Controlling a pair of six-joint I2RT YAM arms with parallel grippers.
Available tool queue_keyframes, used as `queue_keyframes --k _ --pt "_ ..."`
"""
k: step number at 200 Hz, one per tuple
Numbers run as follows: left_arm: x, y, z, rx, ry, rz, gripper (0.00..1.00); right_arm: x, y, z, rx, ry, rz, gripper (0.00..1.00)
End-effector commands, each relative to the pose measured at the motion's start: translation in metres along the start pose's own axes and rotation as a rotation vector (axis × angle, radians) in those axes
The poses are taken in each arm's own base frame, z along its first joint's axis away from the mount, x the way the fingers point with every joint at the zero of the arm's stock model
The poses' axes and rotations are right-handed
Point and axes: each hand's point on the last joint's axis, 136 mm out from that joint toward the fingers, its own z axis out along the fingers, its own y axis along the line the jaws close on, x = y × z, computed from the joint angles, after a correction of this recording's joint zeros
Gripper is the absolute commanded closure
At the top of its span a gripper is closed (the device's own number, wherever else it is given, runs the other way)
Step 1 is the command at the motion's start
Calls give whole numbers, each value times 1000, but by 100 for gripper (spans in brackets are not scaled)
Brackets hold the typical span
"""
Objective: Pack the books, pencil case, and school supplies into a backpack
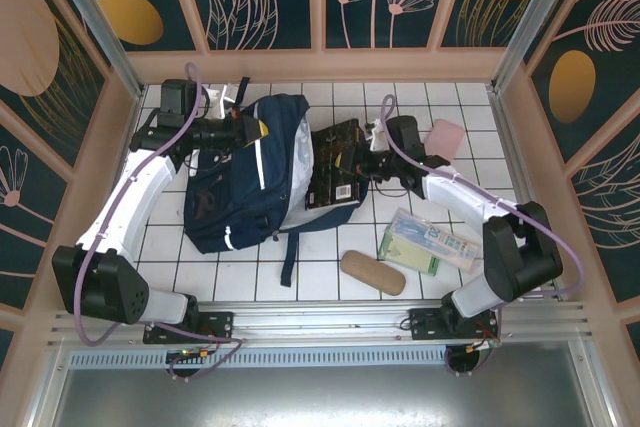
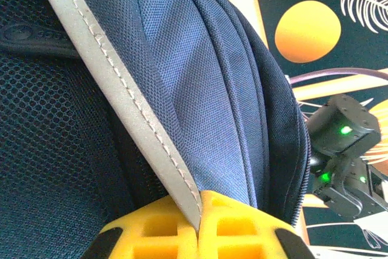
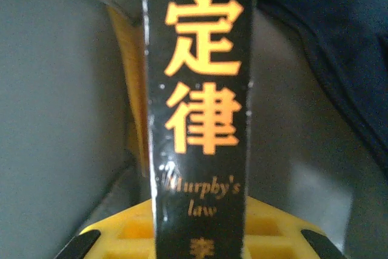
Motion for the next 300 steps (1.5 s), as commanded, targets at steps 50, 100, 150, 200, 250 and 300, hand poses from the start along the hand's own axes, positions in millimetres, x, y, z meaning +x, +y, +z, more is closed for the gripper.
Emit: queue_keyframes --k 50,100,150,200,250,300 --pt "6 -55 -22 208 -44 130 100 1 72 -16 -289 25 -34 100" --pt "4 -68 -27 255 -46 136 100 4 115 -5 -497 98 0 100" --pt "-2 -74 -28 267 -58 132 100 12 125 46 -544 160 48 100" --pt "-8 -75 -25 274 -66 120 100 20 128 106 -534 206 84 100" --pt "-10 -59 -18 231 -74 85 100 37 124 182 -359 264 39 100" --pt "-16 -56 -16 214 -93 75 100 49 96 234 -166 272 21 83"
